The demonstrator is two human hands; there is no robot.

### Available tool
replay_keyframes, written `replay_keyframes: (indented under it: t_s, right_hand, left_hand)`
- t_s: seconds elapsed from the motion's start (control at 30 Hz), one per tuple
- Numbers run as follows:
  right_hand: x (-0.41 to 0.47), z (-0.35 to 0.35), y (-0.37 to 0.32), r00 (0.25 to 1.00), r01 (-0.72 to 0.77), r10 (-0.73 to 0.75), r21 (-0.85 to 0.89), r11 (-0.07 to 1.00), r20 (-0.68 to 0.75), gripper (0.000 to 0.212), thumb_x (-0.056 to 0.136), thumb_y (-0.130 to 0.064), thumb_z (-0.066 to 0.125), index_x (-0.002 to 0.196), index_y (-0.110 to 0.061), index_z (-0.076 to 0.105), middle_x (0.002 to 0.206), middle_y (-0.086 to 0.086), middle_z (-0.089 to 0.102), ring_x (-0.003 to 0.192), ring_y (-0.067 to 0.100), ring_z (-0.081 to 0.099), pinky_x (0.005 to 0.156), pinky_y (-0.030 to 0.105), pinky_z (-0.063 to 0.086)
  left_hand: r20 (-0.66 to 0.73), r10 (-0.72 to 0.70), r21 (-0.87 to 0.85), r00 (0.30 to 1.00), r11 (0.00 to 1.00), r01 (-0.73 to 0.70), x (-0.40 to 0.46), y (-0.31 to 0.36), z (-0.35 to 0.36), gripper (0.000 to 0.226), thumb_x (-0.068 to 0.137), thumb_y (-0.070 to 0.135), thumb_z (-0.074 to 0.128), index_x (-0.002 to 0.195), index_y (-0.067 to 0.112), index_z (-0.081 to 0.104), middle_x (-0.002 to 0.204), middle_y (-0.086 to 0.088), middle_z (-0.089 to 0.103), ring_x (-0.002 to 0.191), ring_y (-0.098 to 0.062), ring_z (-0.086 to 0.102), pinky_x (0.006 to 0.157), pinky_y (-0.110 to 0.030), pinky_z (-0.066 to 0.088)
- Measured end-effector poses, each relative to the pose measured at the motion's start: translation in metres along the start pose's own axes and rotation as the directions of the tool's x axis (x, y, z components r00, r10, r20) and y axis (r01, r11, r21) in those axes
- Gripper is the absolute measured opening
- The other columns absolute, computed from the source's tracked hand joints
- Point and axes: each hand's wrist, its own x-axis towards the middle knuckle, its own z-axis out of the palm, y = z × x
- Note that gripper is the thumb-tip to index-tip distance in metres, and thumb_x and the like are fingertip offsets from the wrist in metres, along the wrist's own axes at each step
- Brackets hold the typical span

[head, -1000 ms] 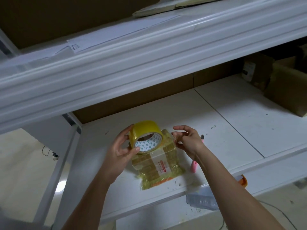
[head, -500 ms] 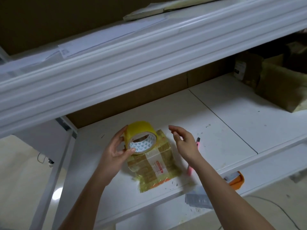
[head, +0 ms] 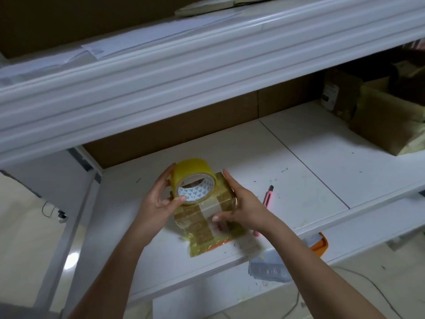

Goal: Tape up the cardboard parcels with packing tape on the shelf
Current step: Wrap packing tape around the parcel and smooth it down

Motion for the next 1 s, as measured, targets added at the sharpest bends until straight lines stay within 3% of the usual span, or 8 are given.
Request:
replay_keyframes:
  t_s: [0.1,0.2,0.33,0.47,0.67,0.8,0.9,1.0]
  right_hand:
    - [0.002,0.005,0.0,0.993,0.086,-0.1,-0.204,0.975,-0.057,0.117,0.069,-0.027,0.087,0.156,-0.027,0.009,0.163,-0.009,0.008,0.148,0.012,0.016,0.121,0.034,0.02]
    - [0.003,0.012,-0.001,0.983,0.109,-0.163,-0.433,0.895,-0.089,0.115,0.073,-0.036,0.083,0.157,-0.022,0.006,0.164,-0.009,-0.003,0.15,0.012,0.006,0.122,0.032,0.014]
    - [0.003,0.012,0.0,0.966,0.104,-0.219,-0.572,0.814,-0.135,0.1,0.082,-0.038,0.074,0.157,-0.022,0.008,0.164,-0.005,0.004,0.15,0.013,0.006,0.117,0.026,-0.004]
    - [0.001,0.008,0.002,0.973,0.091,-0.21,-0.666,0.74,-0.101,0.093,0.087,-0.043,0.067,0.157,-0.022,0.01,0.164,-0.005,0.006,0.15,0.012,0.0,0.115,0.024,-0.007]
    - [-0.004,0.021,-0.016,0.956,0.096,-0.282,-0.816,0.57,-0.085,0.086,0.094,-0.034,0.058,0.156,-0.012,0.003,0.164,0.005,-0.005,0.15,0.019,-0.009,0.114,0.027,-0.013]
    - [-0.002,0.021,-0.013,0.963,0.132,-0.268,-0.807,0.576,-0.033,0.079,0.097,-0.037,0.053,0.157,-0.02,0.006,0.164,-0.003,0.001,0.15,0.011,-0.005,0.119,0.028,-0.006]
    - [-0.001,0.015,-0.011,0.967,0.144,-0.255,-0.793,0.591,-0.014,0.075,0.097,-0.037,0.053,0.156,-0.023,0.01,0.163,-0.007,0.003,0.149,0.006,-0.002,0.119,0.024,-0.006]
    - [-0.002,0.014,-0.012,0.97,0.135,-0.244,-0.799,0.586,-0.016,0.077,0.096,-0.038,0.055,0.156,-0.022,0.01,0.164,-0.007,0.004,0.149,0.006,-0.002,0.118,0.025,-0.007]
  left_hand:
    - [0.007,0.008,-0.034,1.0,0.999,-0.007,-0.001,0.001,0.003,0.079,0.089,0.0,0.065,0.148,0.04,0.031,0.135,0.016,0.047,0.096,0.002,0.068,0.074,-0.025,0.059]
    - [-0.037,0.007,-0.055,0.999,0.998,-0.009,-0.004,-0.002,0.008,0.083,0.087,0.0,0.067,0.142,0.051,0.031,0.134,0.017,0.047,0.096,-0.013,0.072,0.074,-0.032,0.061]
    - [-0.092,0.04,-0.08,0.995,0.996,-0.048,-0.006,0.0,0.01,0.077,0.086,-0.001,0.067,0.135,0.05,0.038,0.124,0.009,0.057,0.096,-0.017,0.072,0.075,-0.031,0.06]
    - [-0.072,0.083,-0.062,0.994,0.994,-0.087,-0.009,0.002,-0.008,0.056,0.083,-0.005,0.068,0.121,0.034,0.056,0.125,0.007,0.058,0.11,-0.007,0.064,0.077,-0.016,0.054]
    - [-0.031,0.08,-0.049,0.996,0.995,-0.081,-0.008,-0.002,-0.016,0.06,0.09,0.0,0.064,0.127,0.045,0.053,0.134,0.007,0.054,0.114,-0.015,0.065,0.084,-0.018,0.054]
    - [0.01,0.066,-0.019,0.998,0.998,-0.066,-0.005,0.001,-0.012,0.06,0.091,0.004,0.064,0.129,0.048,0.052,0.132,0.011,0.052,0.117,-0.007,0.061,0.089,-0.017,0.052]
    - [0.033,0.068,0.111,0.997,0.991,-0.071,-0.004,0.008,-0.031,0.06,0.089,0.003,0.066,0.13,0.045,0.052,0.122,0.007,0.055,0.104,0.011,0.059,0.082,-0.005,0.048]
    - [0.053,0.085,0.269,0.995,0.958,-0.096,-0.003,0.012,-0.05,0.064,0.086,0.006,0.07,0.126,0.053,0.052,0.116,-0.002,0.058,0.103,0.0,0.061,0.09,-0.008,0.044]
